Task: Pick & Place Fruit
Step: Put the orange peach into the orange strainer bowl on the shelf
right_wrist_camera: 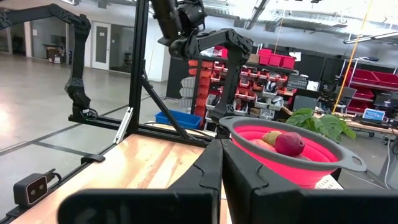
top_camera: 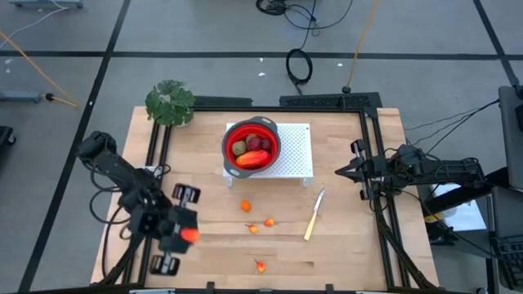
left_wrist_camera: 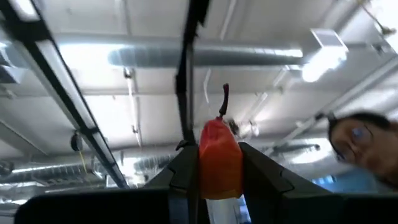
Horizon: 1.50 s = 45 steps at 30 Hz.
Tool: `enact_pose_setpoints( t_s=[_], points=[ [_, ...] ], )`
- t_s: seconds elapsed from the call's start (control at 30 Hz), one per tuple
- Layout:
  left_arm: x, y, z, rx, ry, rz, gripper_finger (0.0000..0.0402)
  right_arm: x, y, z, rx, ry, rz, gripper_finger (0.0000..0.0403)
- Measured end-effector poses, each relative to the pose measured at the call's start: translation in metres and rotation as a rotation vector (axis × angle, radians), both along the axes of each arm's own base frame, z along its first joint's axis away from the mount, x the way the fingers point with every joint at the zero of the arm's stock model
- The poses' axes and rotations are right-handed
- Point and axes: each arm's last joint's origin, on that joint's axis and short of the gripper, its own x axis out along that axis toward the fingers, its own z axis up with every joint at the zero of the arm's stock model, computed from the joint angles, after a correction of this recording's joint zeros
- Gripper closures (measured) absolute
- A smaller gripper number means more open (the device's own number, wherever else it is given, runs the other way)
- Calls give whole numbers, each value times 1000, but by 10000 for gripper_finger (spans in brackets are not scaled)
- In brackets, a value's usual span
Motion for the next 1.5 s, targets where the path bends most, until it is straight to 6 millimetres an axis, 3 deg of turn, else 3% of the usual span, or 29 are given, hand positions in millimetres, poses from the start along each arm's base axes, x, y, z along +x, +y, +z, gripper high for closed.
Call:
enact_pose_setpoints(
  t_s=[0.2,0.53,0.6,0.7,0.87,1.0,1.27,1.5],
  points=[
    [-5,17,10,-155,-124,-12,314,0,0,0,3,1,0,403],
    [-1,28,11,-203,-148,-15,314,0,0,0,3,1,0,403],
    [1,28,10,-208,-119,-13,314,0,0,0,3,1,0,403],
    [11,25,3,-283,72,17,314,0,0,0,2,1,0,403],
    [29,25,-16,-495,404,166,314,0,0,0,-16,-2,-3,403],
    [41,30,-33,-648,573,313,314,0,0,0,-17,-2,-3,403],
    [56,58,-51,-799,662,702,314,0,0,0,-18,-2,-3,403],
    [70,92,-52,-736,672,926,314,0,0,0,-18,-2,-3,403]
  ],
)
